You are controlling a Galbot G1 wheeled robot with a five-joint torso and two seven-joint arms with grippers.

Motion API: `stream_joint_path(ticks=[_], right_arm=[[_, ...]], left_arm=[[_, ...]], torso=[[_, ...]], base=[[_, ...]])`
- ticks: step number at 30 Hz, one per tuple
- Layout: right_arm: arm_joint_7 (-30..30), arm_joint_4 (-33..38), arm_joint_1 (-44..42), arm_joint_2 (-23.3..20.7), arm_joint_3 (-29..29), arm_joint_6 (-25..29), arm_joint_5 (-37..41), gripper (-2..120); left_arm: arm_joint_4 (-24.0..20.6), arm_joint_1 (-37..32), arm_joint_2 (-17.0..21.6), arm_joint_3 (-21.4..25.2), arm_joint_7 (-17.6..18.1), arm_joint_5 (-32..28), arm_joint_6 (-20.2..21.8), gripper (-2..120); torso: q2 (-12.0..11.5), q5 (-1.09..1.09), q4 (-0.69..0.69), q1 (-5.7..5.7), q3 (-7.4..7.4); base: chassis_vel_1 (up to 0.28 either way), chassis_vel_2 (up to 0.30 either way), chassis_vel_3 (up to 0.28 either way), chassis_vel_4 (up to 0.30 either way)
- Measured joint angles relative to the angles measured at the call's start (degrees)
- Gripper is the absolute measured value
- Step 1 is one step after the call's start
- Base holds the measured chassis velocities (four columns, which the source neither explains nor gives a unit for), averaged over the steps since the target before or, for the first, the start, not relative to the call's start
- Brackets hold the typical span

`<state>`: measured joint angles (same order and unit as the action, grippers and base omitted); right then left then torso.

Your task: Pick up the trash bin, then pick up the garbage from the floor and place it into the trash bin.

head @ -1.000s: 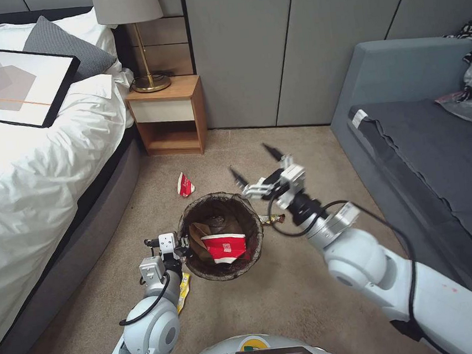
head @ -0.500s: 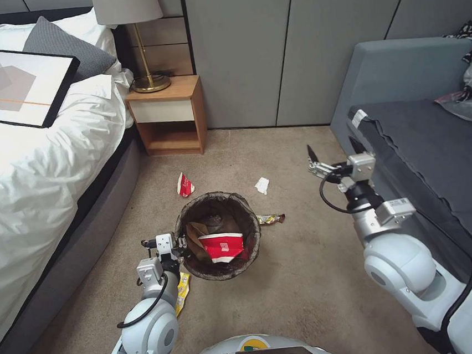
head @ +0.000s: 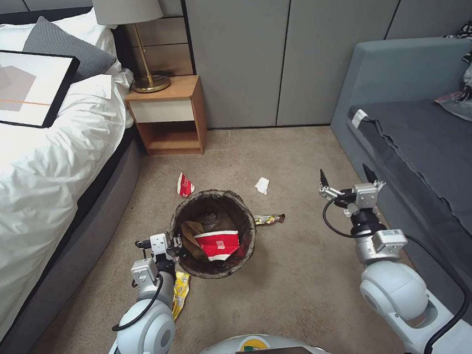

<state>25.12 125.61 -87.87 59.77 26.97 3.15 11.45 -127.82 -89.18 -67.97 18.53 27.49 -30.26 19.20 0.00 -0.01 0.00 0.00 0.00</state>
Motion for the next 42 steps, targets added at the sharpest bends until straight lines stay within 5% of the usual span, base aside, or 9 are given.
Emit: stream_joint_path(ticks=[26, 42], right_arm=[[-2.14, -0.79, -1.34, 1.01, -1.34, 0.69, -1.67, 100], [-2.13, -0.70, -0.99, 0.64, -1.42, 0.29, -1.42, 100]], left_arm=[[0.74, 0.64, -0.31, 0.21, -0.02, -0.02, -0.19, 4], [0.96, 0.73, -0.37, -0.06, -0.08, -0.02, -0.28, 4]], torso=[[0.00, 0.01, -0.01, 0.00, 0.00], [0.00, 0.00, -0.02, 0.00, 0.01]], base=[[0.000, 0.000, 0.000, 0.000], [-0.132, 0.122, 0.120, -0.121]])
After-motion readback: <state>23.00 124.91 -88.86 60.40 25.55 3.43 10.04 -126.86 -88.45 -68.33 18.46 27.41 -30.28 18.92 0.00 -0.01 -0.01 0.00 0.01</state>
